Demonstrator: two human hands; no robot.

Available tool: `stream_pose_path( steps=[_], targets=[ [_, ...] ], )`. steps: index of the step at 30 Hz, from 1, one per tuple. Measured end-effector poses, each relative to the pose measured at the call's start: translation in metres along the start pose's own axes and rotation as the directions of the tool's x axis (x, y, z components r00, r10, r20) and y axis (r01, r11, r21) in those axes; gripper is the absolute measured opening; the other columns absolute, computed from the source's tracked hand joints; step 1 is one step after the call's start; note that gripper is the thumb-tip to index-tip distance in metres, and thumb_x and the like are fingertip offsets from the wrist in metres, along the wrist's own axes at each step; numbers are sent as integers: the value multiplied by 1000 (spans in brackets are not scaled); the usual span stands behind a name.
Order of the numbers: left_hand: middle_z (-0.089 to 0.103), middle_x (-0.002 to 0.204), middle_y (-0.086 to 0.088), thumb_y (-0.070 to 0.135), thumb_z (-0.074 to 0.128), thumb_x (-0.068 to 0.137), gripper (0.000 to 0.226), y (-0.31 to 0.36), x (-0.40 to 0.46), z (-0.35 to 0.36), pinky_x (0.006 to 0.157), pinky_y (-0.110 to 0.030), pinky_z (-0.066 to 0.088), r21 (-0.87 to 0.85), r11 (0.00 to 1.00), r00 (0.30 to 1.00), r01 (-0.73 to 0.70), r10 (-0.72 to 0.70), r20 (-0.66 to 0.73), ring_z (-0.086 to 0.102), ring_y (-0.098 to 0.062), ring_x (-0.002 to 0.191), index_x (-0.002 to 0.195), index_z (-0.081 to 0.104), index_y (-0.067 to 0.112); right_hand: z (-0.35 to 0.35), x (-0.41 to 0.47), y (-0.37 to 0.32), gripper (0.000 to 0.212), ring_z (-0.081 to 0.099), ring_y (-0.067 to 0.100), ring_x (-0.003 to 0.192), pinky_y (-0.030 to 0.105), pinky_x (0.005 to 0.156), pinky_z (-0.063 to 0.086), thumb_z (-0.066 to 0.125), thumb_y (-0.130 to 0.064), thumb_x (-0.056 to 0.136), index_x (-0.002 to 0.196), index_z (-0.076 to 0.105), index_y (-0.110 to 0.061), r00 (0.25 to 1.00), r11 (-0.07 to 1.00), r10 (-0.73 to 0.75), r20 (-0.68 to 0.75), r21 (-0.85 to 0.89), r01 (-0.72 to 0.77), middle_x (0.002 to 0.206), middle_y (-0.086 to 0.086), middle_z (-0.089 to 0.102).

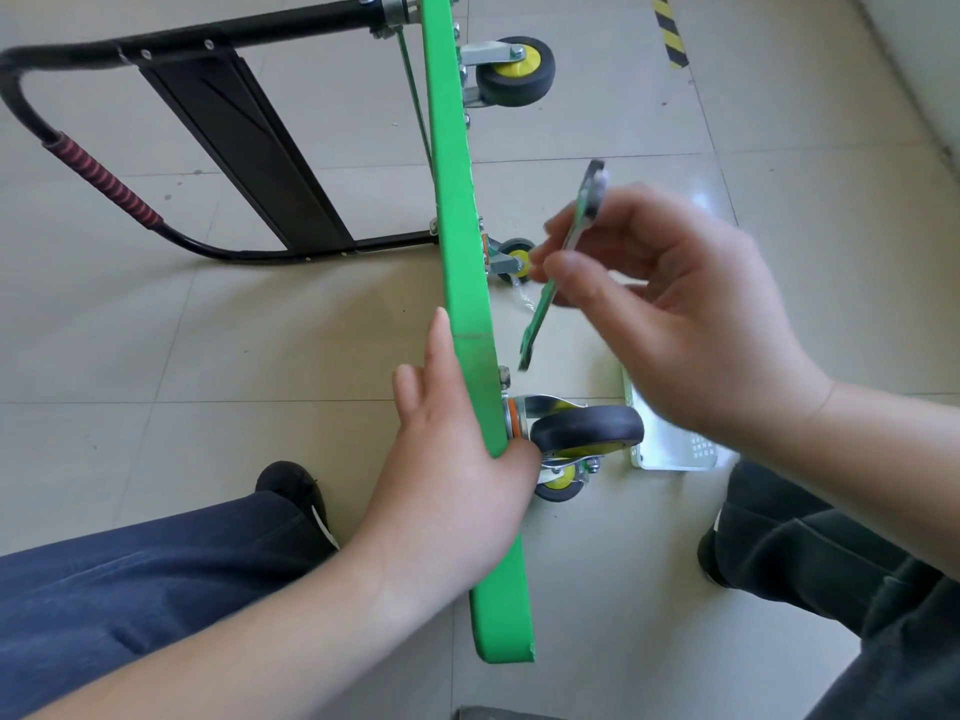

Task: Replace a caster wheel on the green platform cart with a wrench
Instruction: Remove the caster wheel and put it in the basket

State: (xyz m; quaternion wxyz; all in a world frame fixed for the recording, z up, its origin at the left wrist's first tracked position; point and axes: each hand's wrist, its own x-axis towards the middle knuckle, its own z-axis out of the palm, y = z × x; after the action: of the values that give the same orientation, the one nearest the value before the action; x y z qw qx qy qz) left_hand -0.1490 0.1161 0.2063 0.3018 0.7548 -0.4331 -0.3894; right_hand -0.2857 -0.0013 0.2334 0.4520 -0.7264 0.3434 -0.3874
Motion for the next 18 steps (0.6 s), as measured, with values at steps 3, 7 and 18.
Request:
stream_pose_path(
  steps=[3, 7, 18],
  targets=[
    [33, 127, 9, 17, 65, 89, 105, 1, -2, -1, 72, 6, 37, 19, 1000, 1000, 20, -20, 11, 42, 28, 91, 162, -5, 46, -11, 16, 7, 8, 75, 18, 97, 46, 88, 61, 66, -19, 96, 105, 67, -20, 995, 998, 54, -85, -18, -56, 100, 3, 77],
    [30, 132, 7, 17, 65, 91, 105, 4, -1, -1, 68, 9, 32, 31, 999, 999, 35, -35, 19, 39, 34, 84, 163, -8, 42, -27, 38, 44, 9, 75, 7, 93, 39, 93, 60, 62, -18, 99, 105, 69, -16, 955, 970, 218, -201, -68, -235, 96, -3, 78],
    [31, 128, 8, 16, 63, 89, 105, 4, -2, -2, 70, 7, 35, 43, 998, 999, 36, -37, 25, 40, 28, 92, 162, -8, 42, -79, 15, 183, 21, 73, 41, 86, 49, 72, 58, 60, -33, 89, 79, 70, -18, 634, 650, 629, -450, -143, -746, 93, 21, 74]
  ],
)
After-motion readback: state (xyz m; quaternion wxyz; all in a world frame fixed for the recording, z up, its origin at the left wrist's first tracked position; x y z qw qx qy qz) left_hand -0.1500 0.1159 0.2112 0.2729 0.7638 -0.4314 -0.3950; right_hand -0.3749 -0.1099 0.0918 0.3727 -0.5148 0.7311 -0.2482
